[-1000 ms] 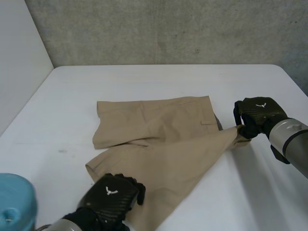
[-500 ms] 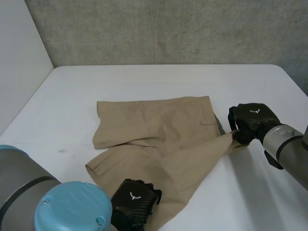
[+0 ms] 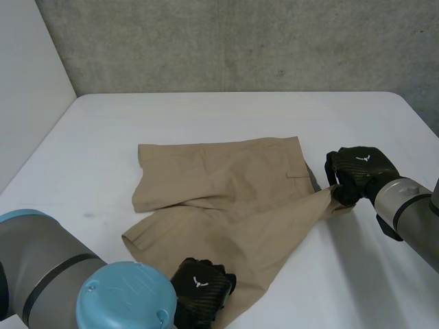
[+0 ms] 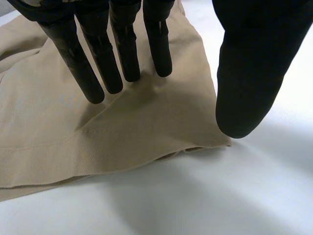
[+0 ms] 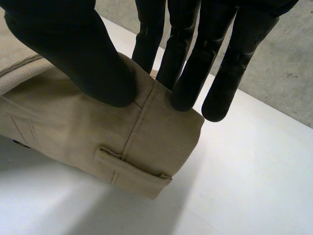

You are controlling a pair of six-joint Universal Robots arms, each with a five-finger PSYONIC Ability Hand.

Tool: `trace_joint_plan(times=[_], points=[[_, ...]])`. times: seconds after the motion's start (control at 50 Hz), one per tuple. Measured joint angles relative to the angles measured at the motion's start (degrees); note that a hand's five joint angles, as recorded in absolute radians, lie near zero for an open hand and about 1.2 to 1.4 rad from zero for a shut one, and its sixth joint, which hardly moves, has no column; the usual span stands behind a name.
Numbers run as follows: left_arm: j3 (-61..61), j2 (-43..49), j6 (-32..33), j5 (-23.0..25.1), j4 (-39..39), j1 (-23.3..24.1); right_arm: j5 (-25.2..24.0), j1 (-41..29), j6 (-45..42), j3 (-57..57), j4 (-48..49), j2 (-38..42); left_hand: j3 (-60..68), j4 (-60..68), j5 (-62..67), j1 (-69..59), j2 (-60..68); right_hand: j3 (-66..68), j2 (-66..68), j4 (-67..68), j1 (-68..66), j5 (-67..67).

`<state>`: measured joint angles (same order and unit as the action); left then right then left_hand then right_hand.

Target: Fold the shorts.

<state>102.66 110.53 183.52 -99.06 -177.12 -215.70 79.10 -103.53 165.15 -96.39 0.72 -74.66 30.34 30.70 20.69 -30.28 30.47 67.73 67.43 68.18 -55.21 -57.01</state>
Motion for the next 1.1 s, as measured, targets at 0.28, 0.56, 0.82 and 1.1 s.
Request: trace_joint_plan(times=[0.28, 0.56, 0.82, 1.1], points=[[0.0, 1.5, 0.0, -0.1, -1.1, 0.0, 0.0, -0.1, 0.0, -0.2, 0.1, 0.0, 7.9, 7.7, 7.4, -8.8, 7.9, 0.0, 0.0, 0.0, 0.0, 0.0], [0.2, 1.7, 0.1, -3.7, -3.4, 0.0, 0.0, -0.1, 0.0, -0.5, 0.4, -0.1, 29.9, 29.9, 29.5, -29.3, 30.2, 0.0, 0.0, 0.0, 0.0, 0.0], [0.9, 0.6, 4.5, -4.9, -3.6, 3.8, -0.1, -0.1, -0.1, -0.9, 0.4, -0.1, 2.0, 1.3, 1.1, -1.8, 1.7, 0.0, 0.0, 0.0, 0.0, 0.0], [1.5, 0.9, 5.1, -5.2, -4.2, 6.0, -0.1, -0.2, -0.1, -1.0, 0.5, -0.1, 1.9, 0.8, 0.6, -1.6, 1.1, 0.0, 0.0, 0.0, 0.0, 0.0]])
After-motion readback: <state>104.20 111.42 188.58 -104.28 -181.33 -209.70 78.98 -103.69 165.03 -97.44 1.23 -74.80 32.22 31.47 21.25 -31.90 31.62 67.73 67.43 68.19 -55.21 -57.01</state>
